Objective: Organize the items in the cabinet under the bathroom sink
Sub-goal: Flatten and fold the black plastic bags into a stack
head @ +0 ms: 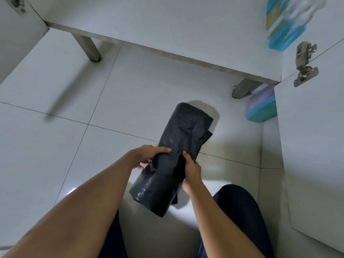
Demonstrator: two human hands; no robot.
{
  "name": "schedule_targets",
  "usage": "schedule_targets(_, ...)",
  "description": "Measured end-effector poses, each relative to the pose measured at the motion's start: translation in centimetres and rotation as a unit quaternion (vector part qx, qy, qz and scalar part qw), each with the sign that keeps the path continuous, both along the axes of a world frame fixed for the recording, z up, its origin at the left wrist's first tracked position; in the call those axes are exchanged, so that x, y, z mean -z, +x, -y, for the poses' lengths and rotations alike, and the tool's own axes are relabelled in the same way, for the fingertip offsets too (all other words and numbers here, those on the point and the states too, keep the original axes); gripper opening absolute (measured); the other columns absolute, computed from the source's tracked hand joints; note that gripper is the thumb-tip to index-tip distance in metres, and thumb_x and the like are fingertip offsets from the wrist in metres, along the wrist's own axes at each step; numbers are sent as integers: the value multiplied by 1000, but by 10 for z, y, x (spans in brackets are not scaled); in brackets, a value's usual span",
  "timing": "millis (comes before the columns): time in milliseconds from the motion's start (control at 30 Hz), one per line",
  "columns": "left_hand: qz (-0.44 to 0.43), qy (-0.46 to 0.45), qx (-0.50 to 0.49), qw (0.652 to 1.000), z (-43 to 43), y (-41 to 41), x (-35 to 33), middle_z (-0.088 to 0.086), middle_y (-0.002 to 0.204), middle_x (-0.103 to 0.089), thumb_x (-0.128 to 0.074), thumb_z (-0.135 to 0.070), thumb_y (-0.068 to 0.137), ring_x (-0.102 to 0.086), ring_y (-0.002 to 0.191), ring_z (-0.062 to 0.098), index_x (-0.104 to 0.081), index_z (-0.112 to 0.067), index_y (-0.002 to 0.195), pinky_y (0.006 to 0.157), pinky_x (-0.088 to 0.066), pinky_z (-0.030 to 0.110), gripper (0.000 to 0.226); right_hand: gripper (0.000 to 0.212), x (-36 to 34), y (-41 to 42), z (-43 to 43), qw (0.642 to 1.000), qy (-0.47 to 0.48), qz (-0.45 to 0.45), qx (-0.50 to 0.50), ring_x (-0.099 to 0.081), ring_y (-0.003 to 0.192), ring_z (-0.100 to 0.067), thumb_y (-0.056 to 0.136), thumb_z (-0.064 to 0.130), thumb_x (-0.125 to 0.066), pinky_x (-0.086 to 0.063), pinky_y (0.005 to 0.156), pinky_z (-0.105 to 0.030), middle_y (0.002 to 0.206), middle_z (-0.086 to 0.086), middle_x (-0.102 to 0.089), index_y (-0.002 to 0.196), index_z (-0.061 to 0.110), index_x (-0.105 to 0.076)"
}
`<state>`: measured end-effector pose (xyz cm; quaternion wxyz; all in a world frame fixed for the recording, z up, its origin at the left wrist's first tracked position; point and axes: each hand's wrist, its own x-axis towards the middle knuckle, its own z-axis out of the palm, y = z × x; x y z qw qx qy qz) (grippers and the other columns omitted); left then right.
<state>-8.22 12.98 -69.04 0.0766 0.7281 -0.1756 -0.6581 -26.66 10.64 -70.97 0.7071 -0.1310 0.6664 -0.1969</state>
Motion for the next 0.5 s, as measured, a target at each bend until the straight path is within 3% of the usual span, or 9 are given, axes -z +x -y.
schedule_targets(133,-47,-48,-68,995,-29,-7,-17,-2,109,-75,-85,-71,54,-68,104,21,-68,-23,115,96,-53,44,80,43,-24,-10,-9,998,-47,19,-37,-68,105,-31,82,21,-69,-59,88,-44,116,-9,-71,124,13,-60)
schedule_targets(233,-96,-114,-129,980,-38,-5,-46,2,107,-77,-88,-41,70,-73,100,20,-67,-12,121,89,-56,34,63,51,-55,-9,-7,991,-94,24,-90,-67,109,-28,77,21,-62,-56,95,-48,119,-5,-69,127,20,-56)
schedule_targets(367,-118,-183,-177,960,-39,11,-90,9,111,-75,-87,-26,75,-72,103,26,-63,-9,124,97,-54,41,57,44,-108,1,3,963,-202,20,-179,-66,107,-19,85,8,-63,-56,92,-36,118,0,-67,126,20,-55)
schedule_targets(500,-121,-269,-223,929,-37,36,-148,13,113,-74,-81,-19,80,-72,104,28,-62,-5,124,91,-56,39,51,45,-167,24,16,923,-304,59,-227,-68,106,-11,86,10,-71,-54,87,-26,117,7,-70,126,24,-56)
